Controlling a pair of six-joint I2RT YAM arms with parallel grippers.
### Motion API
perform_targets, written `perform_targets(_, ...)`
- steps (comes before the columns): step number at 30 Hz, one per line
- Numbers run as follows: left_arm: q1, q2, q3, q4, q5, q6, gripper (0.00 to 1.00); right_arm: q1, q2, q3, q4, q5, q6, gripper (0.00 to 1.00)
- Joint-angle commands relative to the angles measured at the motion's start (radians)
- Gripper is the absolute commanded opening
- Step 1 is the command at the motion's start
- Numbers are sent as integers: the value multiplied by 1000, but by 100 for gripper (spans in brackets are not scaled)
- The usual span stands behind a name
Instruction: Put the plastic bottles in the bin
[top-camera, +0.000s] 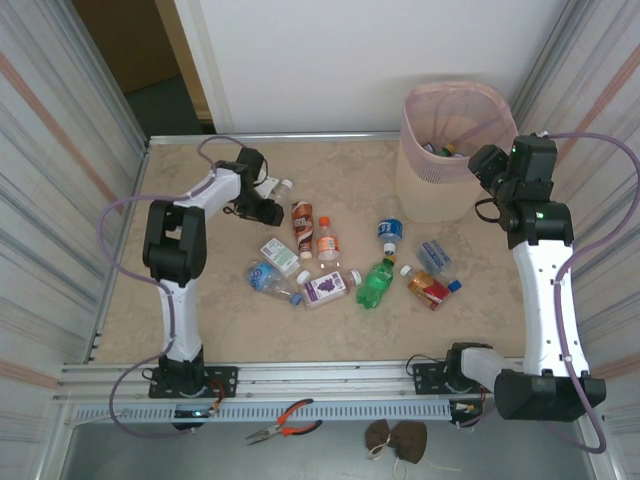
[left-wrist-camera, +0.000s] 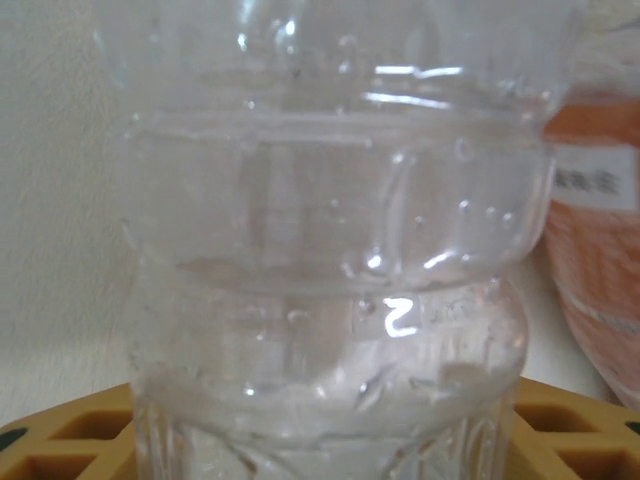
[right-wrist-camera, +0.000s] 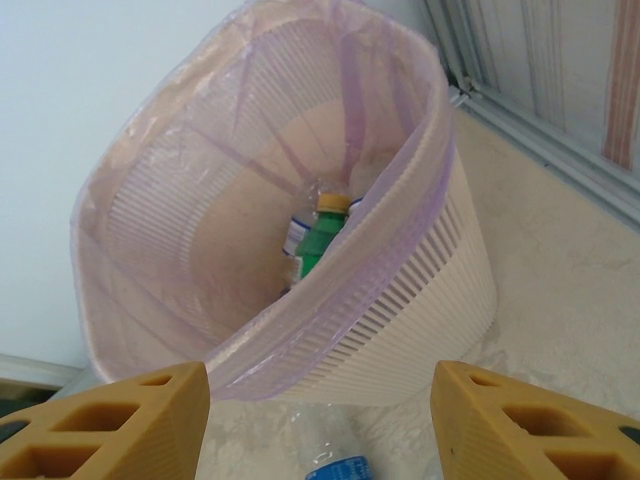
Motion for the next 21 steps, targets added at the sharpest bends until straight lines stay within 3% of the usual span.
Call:
perform_targets(1,3,-160,-50,31,35,-19,57,8,-30,-29,29,-90,-11,60)
perform_targets(6,2,-324,-140,86,126,-59,57,20,-55,-69,112,-237,-27,59)
perform_targets(11,-12,-486,-246,200,291,-79,56,34,-98,-114,242,-446,-41,58)
perform_targets(16,-73,-611,-327,291,399,-78,55,84,-113,-121,340,-609,-42,54)
perform_targets(21,-165,-736,-418,445,459,-87,52,197,-107,-105,394,-683,-65,54)
